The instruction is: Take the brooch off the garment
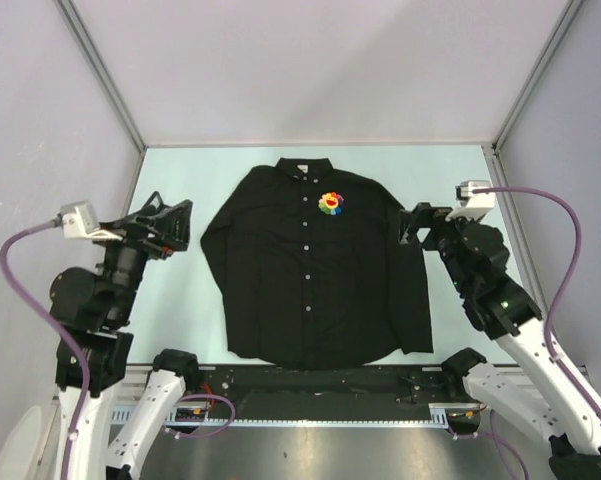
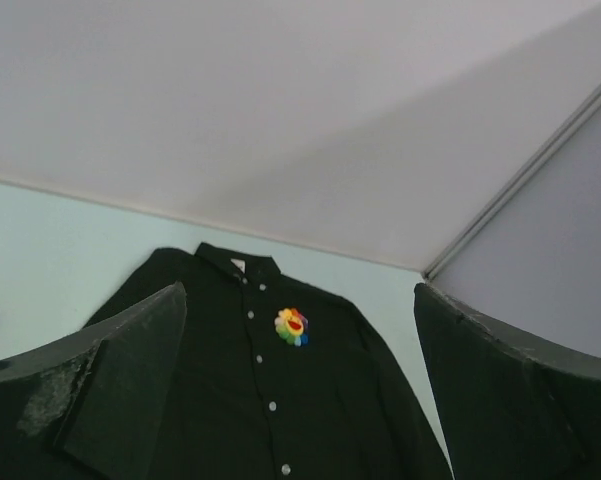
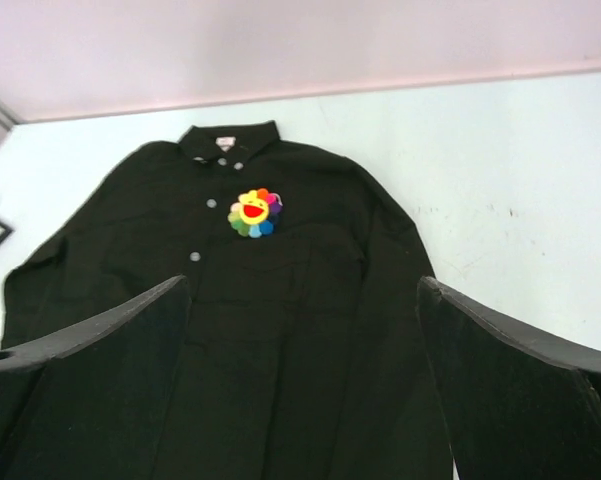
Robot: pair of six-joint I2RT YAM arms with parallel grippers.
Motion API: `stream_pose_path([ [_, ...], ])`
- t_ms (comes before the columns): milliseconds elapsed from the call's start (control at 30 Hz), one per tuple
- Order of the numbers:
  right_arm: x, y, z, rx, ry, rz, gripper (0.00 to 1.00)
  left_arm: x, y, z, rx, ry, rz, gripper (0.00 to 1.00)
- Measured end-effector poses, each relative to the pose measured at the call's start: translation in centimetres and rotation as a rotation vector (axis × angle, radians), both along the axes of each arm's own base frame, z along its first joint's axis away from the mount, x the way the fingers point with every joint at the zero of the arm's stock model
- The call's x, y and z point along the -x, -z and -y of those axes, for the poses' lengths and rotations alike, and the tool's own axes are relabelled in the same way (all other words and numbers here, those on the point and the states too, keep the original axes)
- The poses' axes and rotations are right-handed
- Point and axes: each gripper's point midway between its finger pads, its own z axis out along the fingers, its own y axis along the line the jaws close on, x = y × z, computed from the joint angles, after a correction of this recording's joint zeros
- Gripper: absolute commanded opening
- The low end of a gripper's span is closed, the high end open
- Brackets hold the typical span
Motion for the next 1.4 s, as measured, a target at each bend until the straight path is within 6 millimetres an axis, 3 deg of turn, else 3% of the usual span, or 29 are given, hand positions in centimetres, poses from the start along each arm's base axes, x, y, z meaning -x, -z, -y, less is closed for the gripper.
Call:
stream_pose_path([
  [200, -3.6, 3.0, -1.3, 0.027, 0.058, -0.076, 1.00, -3.8, 3.1, 2.3, -0.021, 0.087, -0.121, 1.00],
  [300, -6.3, 5.1, -2.9, 0.020, 0.071, -0.108, 1.00, -6.8, 5.1, 4.3, 0.005, 0.168, -0.174, 1.00],
  [533, -12.6, 12.6, -9.1, -0.018, -0.027, -0.208, 1.00, -15.2, 13.3, 8.5, 0.055, 0.294, -0.384, 0.98],
  [633, -15.0, 14.0, -11.2, -0.121, -0.061, -0.215, 1.00, -18.0, 16.7, 10.0, 0.048, 0.318, -0.458, 0.93],
  [767, -19.9, 14.9, -11.2, -0.291, -0.030, -0.217, 1.00, -22.4, 19.5, 12.5, 0.054, 0.359, -0.508, 0.84],
  [867, -23.3, 15.7, -10.7, -0.363, -0.009, -0.204, 1.00, -26.7, 21.0, 14.9, 0.062, 0.392, -0.518, 0.74],
  [967, -24.6, 17.7, -10.8, -0.379, -0.018, -0.218, 0.99, -30.6, 22.5, 17.7, 0.064, 0.432, -0.528, 0.65],
  [1033, -24.7, 19.5, -11.2, -0.367, -0.030, -0.244, 0.88, -32.3, 23.9, 19.5, 0.060, 0.461, -0.540, 0.60],
  [1100, -24.6, 21.4, -11.5, -0.349, -0.047, -0.280, 0.79, -33.5, 25.5, 21.2, 0.046, 0.484, -0.560, 0.56],
  [1200, -24.2, 23.1, -11.7, -0.343, -0.079, -0.324, 0.75, -34.0, 28.3, 23.5, 0.006, 0.511, -0.597, 0.50],
  [1233, -24.3, 23.3, -11.6, -0.341, -0.082, -0.330, 0.69, -33.9, 29.3, 24.2, -0.006, 0.521, -0.614, 0.49],
  [1400, -24.5, 23.5, -10.9, -0.325, -0.085, -0.328, 0.54, -32.7, 34.1, 26.3, -0.041, 0.545, -0.713, 0.44],
])
